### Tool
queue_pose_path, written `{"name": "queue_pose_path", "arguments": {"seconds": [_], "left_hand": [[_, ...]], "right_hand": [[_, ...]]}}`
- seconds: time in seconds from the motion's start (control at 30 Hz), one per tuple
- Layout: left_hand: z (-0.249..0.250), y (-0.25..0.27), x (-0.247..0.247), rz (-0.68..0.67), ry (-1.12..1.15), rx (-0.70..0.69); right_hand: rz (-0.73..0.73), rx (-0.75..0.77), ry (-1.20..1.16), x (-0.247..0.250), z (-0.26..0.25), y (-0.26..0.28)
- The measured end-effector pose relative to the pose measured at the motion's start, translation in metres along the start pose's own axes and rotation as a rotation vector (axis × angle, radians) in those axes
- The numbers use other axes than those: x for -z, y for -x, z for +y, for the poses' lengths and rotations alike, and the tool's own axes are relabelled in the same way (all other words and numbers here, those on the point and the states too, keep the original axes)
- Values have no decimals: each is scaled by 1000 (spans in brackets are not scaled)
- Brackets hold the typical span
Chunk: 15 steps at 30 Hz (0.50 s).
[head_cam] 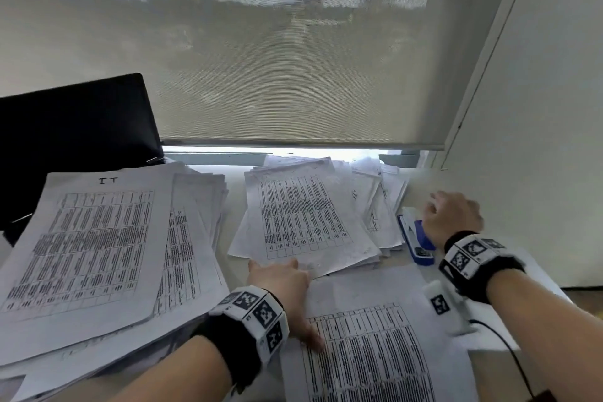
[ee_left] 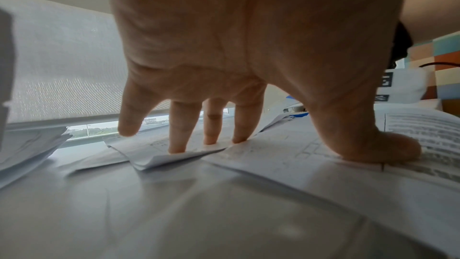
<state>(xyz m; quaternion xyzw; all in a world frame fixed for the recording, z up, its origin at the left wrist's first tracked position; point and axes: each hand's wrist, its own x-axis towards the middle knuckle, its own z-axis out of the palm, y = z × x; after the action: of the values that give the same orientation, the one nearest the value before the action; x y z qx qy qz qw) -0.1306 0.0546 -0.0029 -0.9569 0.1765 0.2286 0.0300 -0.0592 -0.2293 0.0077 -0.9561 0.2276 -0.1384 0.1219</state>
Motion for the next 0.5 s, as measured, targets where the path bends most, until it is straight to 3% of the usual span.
{"name": "queue_pose_path", "arguments": {"seconds": [0.07,0.13,0.2,0.3,0.37,0.43,0.5], "left_hand": [[0,1,0,8,14,2],[0,2,1,7,17,3],[0,1,1,-4,10,-2],[0,1,0,-5,8,-6],[-1,3,-1,2,10,-8],[-2,4,-2,10,13,-10],[-2,6,-3,27,8,-10]], "right_hand": [[-80,-32,134,8,13,-7],[-300,-68,117,7,29,-8],[-404,-97,83,5,45,-2],[-278,-156,-36,12,61,8],[-84,-129,-177,25,62,15],[107,-28,-373,49,47,34],[65,129,-538,74,22,62]]}}
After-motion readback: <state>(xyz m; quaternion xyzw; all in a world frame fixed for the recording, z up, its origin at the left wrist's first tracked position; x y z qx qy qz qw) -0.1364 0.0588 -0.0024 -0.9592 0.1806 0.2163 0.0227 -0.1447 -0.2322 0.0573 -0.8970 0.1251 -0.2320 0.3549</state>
